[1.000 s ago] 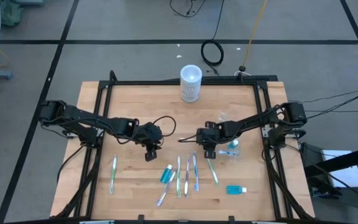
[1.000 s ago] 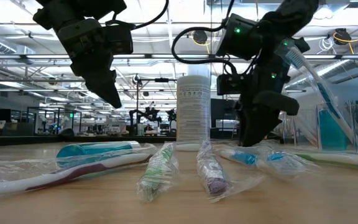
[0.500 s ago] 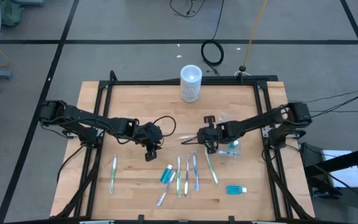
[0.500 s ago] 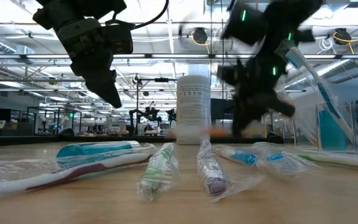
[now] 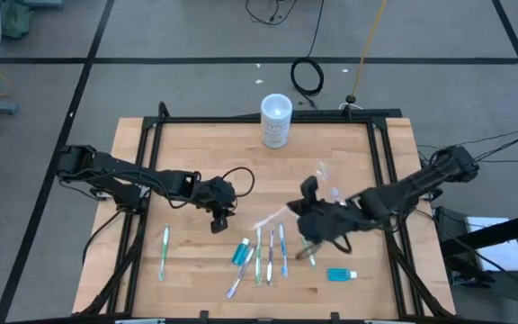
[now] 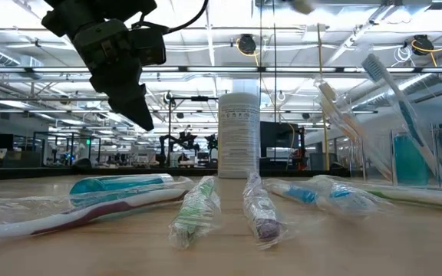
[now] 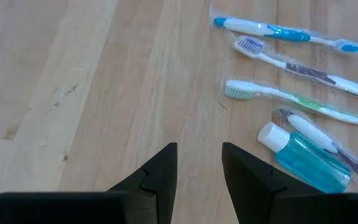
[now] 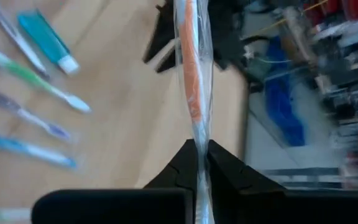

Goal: Pick & Place toothbrushing station
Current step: Put the orange toothbrush into the transparent organizer

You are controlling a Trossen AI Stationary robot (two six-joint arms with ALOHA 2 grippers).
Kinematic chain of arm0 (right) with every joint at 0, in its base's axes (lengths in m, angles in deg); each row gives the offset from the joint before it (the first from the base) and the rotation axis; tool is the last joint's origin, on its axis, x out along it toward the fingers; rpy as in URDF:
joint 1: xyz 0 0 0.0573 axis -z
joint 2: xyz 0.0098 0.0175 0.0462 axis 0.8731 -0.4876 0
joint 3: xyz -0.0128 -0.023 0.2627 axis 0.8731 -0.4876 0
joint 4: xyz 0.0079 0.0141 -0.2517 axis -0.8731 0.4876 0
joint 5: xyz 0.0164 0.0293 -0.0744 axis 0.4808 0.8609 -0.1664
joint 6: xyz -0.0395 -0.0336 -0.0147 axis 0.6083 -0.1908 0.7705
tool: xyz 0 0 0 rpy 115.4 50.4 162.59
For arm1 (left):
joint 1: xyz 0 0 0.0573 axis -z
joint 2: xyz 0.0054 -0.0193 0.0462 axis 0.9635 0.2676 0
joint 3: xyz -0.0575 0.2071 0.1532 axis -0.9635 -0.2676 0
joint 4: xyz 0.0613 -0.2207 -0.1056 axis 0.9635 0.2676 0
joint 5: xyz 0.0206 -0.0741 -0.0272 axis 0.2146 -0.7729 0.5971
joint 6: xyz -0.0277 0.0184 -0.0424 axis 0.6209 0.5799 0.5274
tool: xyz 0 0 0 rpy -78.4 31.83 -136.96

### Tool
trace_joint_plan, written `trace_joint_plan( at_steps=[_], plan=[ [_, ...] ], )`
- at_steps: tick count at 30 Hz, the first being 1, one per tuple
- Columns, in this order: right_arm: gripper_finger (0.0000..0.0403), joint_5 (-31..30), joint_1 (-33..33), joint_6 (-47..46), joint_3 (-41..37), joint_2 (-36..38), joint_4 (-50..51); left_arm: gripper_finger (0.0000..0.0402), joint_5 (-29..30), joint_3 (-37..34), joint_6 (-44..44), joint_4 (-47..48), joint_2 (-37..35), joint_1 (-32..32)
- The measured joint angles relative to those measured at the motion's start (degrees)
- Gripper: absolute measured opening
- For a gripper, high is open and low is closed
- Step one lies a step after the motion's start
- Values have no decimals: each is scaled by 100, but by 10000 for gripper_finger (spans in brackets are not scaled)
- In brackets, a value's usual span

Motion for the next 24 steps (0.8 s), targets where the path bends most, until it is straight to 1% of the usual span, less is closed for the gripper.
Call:
trace_joint_plan(
  at_steps=[2,5,8,9,11,13,14,16,18,19,21,22,24],
  plan=[
    [8,-296,-204,-32,259,-6,688,131,-2,0,87,-4,0,0],
    [8,-560,-364,-239,379,0,1726,131,0,0,261,-26,0,0],
    [8,-836,-479,-298,331,31,2289,131,0,0,304,-300,0,0],
    [8,-920,-493,-122,270,40,2378,131,0,0,307,-495,0,0],
    [8,-917,-511,566,79,38,2244,131,4,0,429,-1039,0,-17],
    [8,-903,-479,1539,-211,31,1738,131,42,0,687,-1832,0,-91],
    [8,-904,-444,2121,-410,31,1324,131,111,0,830,-2251,0,-142],
    [8,-1010,-352,3418,-859,20,294,131,272,1,1221,-3010,0,-234],
    [9,-1314,-265,4934,-1411,1,-968,131,305,2,1471,-3517,0,-311],
    [9,-1465,-202,5674,-1685,-2,-1685,131,258,2,1466,-3690,0,-340],
    [9,-1548,-60,6910,-2175,4,-3259,131,63,2,1329,-3793,-2,-391],
    [9,-1543,11,7389,-2402,9,-3978,131,-24,2,1237,-3777,-2,-411],
    [9,-1470,142,7983,-2756,9,-5133,131,-26,2,1161,-3752,44,-409]
  ],
)
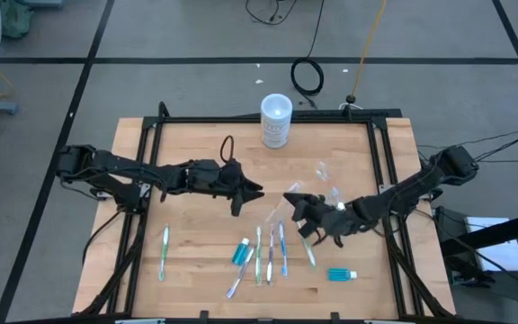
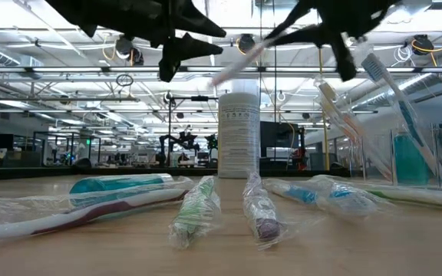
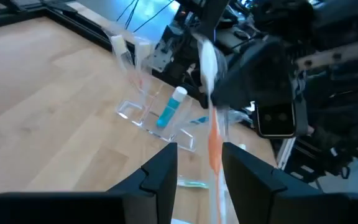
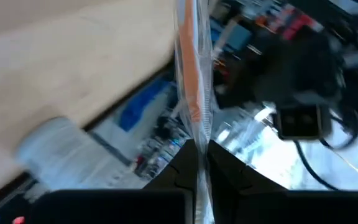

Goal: Pick & Place toothbrushing station
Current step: Put the orange toothbrush into the transparent organizer

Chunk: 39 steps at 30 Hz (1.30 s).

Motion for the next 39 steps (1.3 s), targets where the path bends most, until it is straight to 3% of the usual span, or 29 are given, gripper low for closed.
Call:
trace_joint_plan(
  at_steps=[3,11,24,33,39],
  plan=[
    [9,267,201,261,-209,10,-777,131,182,0,52,-17,182,0],
    [9,725,657,644,-231,-39,-618,131,124,0,358,-679,793,-33],
    [13,742,898,863,-231,-42,-631,129,-328,0,495,-1639,1429,-39],
    [49,722,890,533,-231,-42,-625,25,-503,0,474,-1562,1427,-121],
    [65,716,887,-220,-231,-42,-620,35,-533,0,501,-1563,1412,-260]
  ],
)
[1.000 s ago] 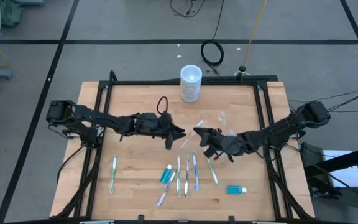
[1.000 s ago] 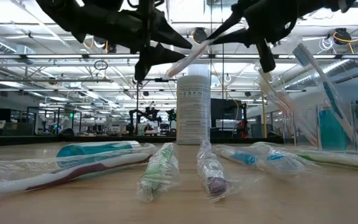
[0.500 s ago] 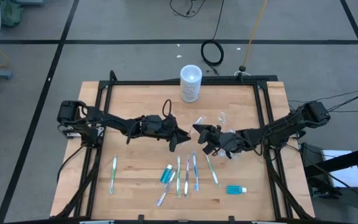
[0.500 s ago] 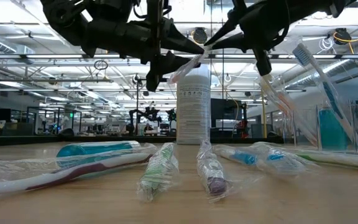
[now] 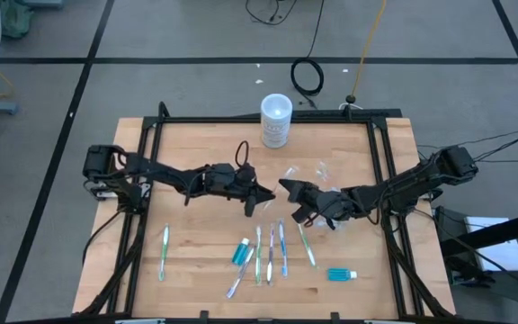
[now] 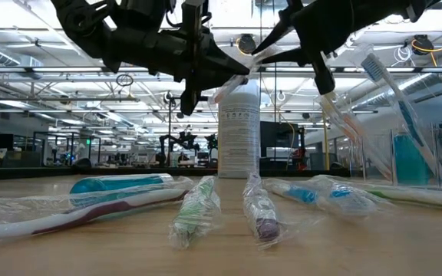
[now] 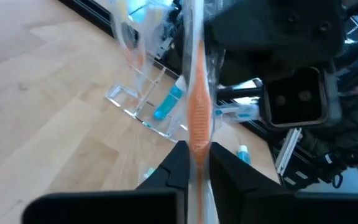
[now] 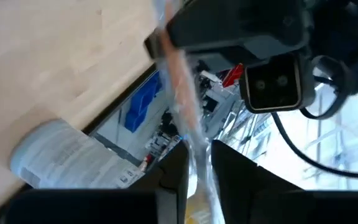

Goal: Pick & Place toothbrushing station
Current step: Put the orange toothbrush into the transparent organizer

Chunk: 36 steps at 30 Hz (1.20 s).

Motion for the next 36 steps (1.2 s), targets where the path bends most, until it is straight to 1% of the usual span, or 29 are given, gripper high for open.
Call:
trace_joint_plan(
  at_steps=[3,6,8,12,14,16,18,21,23,24,25,28,29,30,31,36],
  plan=[
    [74,-2,-11,-436,0,0,0,49,-255,0,2,-34,-51,-151],
    [82,-11,-27,-871,-64,1,-62,38,-488,-2,-40,9,-141,-303],
    [87,-61,-36,-1185,-143,2,-77,25,-503,-2,-158,-22,-198,-415],
    [93,-468,-113,-1980,-343,2,-512,24,-429,-2,-463,-82,-326,-637],
    [93,-475,-115,-2509,-451,2,-840,24,-277,-2,-750,-87,-421,-732],
    [92,-471,-113,-3207,-517,0,-1455,31,-18,-2,-1282,-127,-508,-776],
    [91,-435,-26,-4143,-545,3,-2229,34,190,-2,-1938,-266,-531,-763],
    [92,-437,268,-5861,-575,7,-2999,32,202,-2,-2717,-571,-529,-637],
    [96,-440,492,-7134,-575,31,-3135,28,189,-2,-2986,-682,-531,-551],
    [98,-386,594,-7662,-579,58,-3118,28,211,-2,-3065,-704,-530,-514],
    [100,-146,696,-8014,-579,70,-3058,28,256,-2,-3123,-716,-529,-484],
    [105,1067,926,-8560,-581,56,-2790,33,435,-2,-3186,-738,-529,-427],
    [107,1394,966,-8691,-581,52,-2776,34,504,-2,-3200,-710,-529,-421],
    [109,1578,997,-8809,-582,55,-2758,34,543,-2,-3236,-681,-529,-420],
    [113,1712,1029,-8875,-584,59,-2760,33,579,-2,-3292,-679,-531,-420],
    [137,1674,1024,-8859,-580,300,-2477,29,611,-2,-3633,-591,-640,-429]
  ],
)
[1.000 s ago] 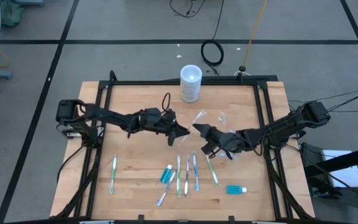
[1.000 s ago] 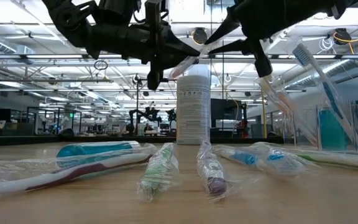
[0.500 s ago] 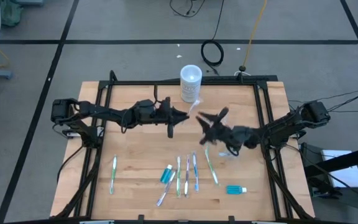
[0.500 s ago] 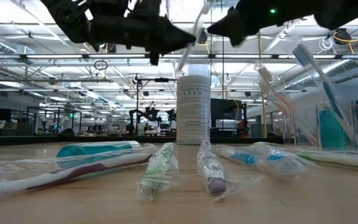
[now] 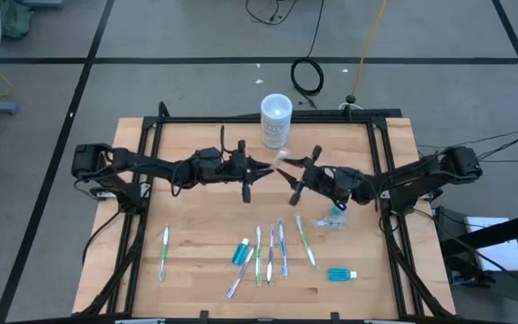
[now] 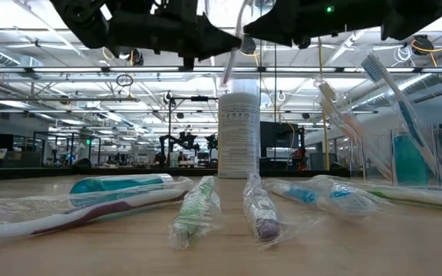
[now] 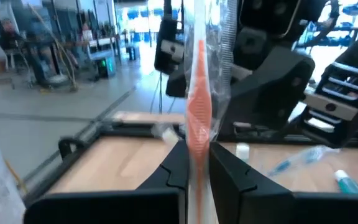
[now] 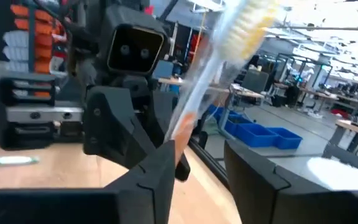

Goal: Pick & Place toothbrushing station
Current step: Put the orange toothbrush into the transparent organizer

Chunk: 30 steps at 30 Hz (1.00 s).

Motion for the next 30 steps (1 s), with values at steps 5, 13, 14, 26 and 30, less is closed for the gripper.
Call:
trace_joint_plan(
  at_steps=[5,13,14,26,30],
  plan=[
    [165,-2,-3,-138,0,321,347,32,134,0,-170,482,-407,-26],
    [183,1559,200,-1042,-28,300,-142,28,-14,0,-274,600,-357,39],
    [182,1555,239,-1196,-25,239,-232,28,18,0,-269,606,-316,55],
    [176,1807,791,-1802,-25,-383,-884,34,159,0,-295,387,-107,136],
    [171,2163,842,-1717,-21,-517,-1057,35,140,0,-280,387,-107,145]
  ],
)
